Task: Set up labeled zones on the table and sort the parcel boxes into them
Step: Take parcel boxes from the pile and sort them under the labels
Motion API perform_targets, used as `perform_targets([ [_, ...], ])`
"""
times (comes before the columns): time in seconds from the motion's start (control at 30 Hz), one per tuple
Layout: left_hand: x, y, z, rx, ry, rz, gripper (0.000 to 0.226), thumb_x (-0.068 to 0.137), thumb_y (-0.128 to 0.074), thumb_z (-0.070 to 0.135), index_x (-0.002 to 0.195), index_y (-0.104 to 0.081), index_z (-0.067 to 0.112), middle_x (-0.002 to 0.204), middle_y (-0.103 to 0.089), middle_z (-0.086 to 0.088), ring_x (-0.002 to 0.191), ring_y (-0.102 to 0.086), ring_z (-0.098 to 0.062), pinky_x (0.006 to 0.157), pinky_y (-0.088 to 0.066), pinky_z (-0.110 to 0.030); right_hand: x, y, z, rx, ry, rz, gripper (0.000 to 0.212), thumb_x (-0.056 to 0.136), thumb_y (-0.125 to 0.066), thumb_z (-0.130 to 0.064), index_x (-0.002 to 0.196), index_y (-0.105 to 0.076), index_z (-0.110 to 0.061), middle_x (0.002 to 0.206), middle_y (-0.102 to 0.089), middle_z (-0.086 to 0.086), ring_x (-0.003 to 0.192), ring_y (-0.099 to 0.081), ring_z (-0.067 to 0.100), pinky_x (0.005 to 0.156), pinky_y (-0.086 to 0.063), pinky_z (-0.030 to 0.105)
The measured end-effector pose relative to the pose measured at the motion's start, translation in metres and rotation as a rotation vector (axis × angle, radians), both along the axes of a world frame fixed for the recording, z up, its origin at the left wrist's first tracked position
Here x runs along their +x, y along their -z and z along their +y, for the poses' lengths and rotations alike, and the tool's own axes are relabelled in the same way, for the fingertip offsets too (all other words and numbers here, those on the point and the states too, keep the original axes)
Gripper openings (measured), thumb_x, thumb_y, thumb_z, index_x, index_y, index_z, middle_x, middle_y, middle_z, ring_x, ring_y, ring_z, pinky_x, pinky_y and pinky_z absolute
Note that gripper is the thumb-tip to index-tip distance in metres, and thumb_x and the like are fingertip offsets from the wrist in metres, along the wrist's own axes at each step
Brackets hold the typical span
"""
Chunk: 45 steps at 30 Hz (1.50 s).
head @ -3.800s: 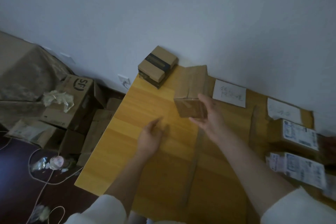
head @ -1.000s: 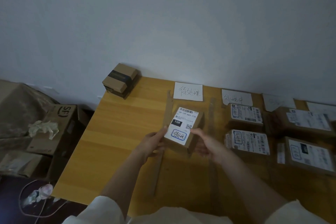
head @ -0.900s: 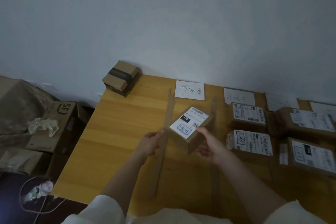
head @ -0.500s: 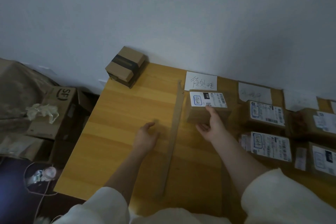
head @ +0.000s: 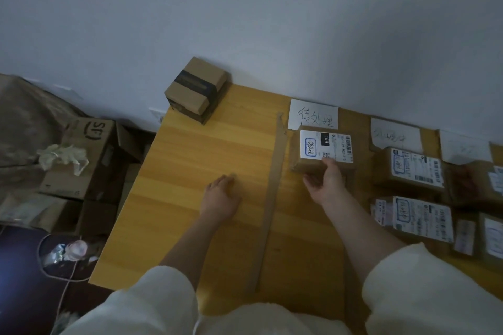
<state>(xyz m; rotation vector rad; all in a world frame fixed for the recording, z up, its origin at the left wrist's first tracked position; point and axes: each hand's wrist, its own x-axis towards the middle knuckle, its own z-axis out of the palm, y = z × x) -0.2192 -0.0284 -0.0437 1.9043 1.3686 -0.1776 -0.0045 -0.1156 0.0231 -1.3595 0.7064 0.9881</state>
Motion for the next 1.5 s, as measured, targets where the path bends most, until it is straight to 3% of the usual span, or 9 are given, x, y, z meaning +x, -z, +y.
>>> perform_targets([
  [0.17,-0.003,-0.002,0.002,-0.019,0.031,-0.006,0.065,0.088,-0.063,0.033,0.146,-0.037,0.020,0.155,-0.031,-0.003,0.141,-0.027,-0.027,0.114,-0.023,-0.031,-0.005,-0.005,-0.001,-0.133,-0.125,0.034,0.043,0.089,-0.062,-0.046,0.117,-0.045,-0.019,0.109,-0.056,0.014,0.105,-0.059,0.031,0.097,-0.050,0.047],
  [0.3,-0.006,-0.007,0.006,-0.064,0.014,-0.041,0.066,0.089,-0.062,0.033,0.147,-0.035,0.019,0.153,-0.035,-0.002,0.140,-0.029,-0.026,0.112,-0.028,-0.032,-0.029,-0.005,0.002,-0.208,-0.355,0.086,0.043,0.090,-0.061,-0.044,0.114,-0.057,-0.008,0.089,-0.060,0.009,0.083,-0.062,0.026,0.083,-0.055,0.041],
  [0.5,-0.024,-0.012,0.027,-0.083,-0.167,-0.159,0.063,0.087,-0.065,0.031,0.144,-0.039,0.025,0.140,-0.052,-0.001,0.125,-0.050,-0.024,0.096,-0.046,-0.033,-0.064,-0.024,0.054,-0.104,-0.752,-0.037,0.036,0.097,-0.053,-0.031,0.126,-0.056,-0.010,0.114,-0.063,0.011,0.107,-0.060,0.028,0.090,-0.050,0.041],
  [0.7,-0.063,-0.003,0.060,0.065,-0.300,-0.154,0.062,0.084,-0.068,0.027,0.141,-0.042,0.026,0.144,-0.047,0.001,0.133,-0.040,-0.023,0.107,-0.040,-0.041,-0.089,-0.026,0.143,-0.186,-1.279,-0.661,0.037,0.095,-0.056,-0.038,0.129,-0.050,-0.025,0.137,-0.052,0.003,0.118,-0.054,0.024,0.101,-0.047,0.042],
  [0.87,-0.084,0.007,0.074,0.097,-0.282,-0.006,0.073,0.085,-0.066,0.033,0.148,-0.029,0.033,0.160,-0.017,0.003,0.149,-0.009,-0.020,0.121,-0.014,-0.045,-0.124,-0.018,0.207,-0.158,-1.608,-1.164,0.059,0.098,-0.052,-0.034,0.151,-0.028,-0.022,0.159,-0.021,0.003,0.146,-0.022,0.026,0.115,-0.026,0.044],
  [1.03,-0.095,0.015,0.072,0.096,-0.267,0.076,0.091,0.075,-0.076,0.031,0.149,-0.023,0.037,0.162,-0.003,0.007,0.149,0.001,-0.018,0.118,-0.008,-0.045,-0.140,-0.001,0.240,-0.230,-1.819,-1.323,0.069,0.098,-0.050,-0.037,0.155,-0.017,-0.020,0.164,-0.002,-0.002,0.150,0.000,0.020,0.118,-0.018,0.042],
  [1.13,-0.095,0.016,0.073,0.108,-0.295,0.056,0.090,0.073,-0.078,0.028,0.147,-0.028,0.037,0.161,-0.006,0.008,0.148,-0.001,-0.018,0.117,-0.008,-0.044,-0.139,0.010,0.234,-0.253,-1.821,-1.431,0.071,0.096,-0.052,-0.042,0.155,-0.019,-0.020,0.164,-0.005,-0.003,0.150,-0.001,0.018,0.119,-0.016,0.039],
  [1.33,-0.096,0.014,0.076,0.109,-0.314,0.062,0.095,0.067,-0.083,0.029,0.146,-0.031,0.038,0.158,-0.012,0.007,0.146,-0.007,-0.021,0.117,-0.011,-0.046,-0.121,0.014,0.201,-0.360,-1.551,-1.568,0.055,0.086,-0.049,-0.064,0.122,-0.054,-0.022,0.129,-0.045,0.002,0.122,-0.044,0.023,0.098,-0.044,0.038],
  [1.5,-0.094,0.012,0.078,0.113,-0.319,0.076,0.097,0.065,-0.084,0.029,0.146,-0.031,0.040,0.156,-0.014,0.006,0.145,-0.008,-0.021,0.116,-0.011,-0.046,-0.129,0.016,0.213,-0.440,-1.408,-1.406,0.097,0.070,-0.060,-0.075,0.143,-0.030,-0.018,0.150,-0.026,0.009,0.134,-0.034,0.029,0.104,-0.041,0.046],
])
